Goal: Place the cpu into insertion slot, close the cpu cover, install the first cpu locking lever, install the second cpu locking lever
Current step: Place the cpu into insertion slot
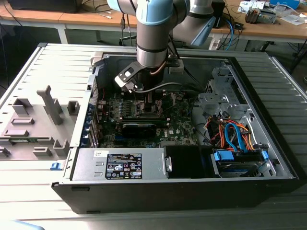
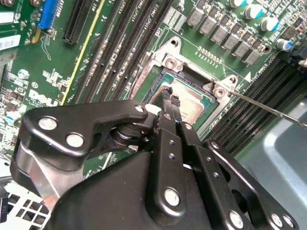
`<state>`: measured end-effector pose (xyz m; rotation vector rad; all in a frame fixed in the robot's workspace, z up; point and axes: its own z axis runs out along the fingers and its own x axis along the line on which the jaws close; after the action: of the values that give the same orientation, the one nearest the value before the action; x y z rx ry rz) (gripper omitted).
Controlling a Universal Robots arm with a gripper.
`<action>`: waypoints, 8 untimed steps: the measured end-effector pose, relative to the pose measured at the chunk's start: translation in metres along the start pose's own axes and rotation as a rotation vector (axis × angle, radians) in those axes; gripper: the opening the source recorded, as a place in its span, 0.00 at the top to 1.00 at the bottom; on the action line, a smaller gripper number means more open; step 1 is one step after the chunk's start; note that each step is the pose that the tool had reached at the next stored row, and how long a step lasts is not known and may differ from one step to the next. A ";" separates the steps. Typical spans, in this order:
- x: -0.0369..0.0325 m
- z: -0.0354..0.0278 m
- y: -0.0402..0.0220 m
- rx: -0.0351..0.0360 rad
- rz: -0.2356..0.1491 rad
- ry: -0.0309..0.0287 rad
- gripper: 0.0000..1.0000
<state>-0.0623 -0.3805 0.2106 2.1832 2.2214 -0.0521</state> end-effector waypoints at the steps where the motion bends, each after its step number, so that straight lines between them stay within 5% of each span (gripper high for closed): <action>1: -0.0001 -0.0017 0.0000 0.0000 0.000 0.0000 0.89; 6: -0.0004 -0.0086 0.0008 0.0008 0.000 -0.0001 0.89; 8: -0.0006 -0.0091 0.0059 0.0097 0.000 -0.0001 0.89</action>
<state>-0.0564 -0.3806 0.2197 2.1876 2.2263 -0.0632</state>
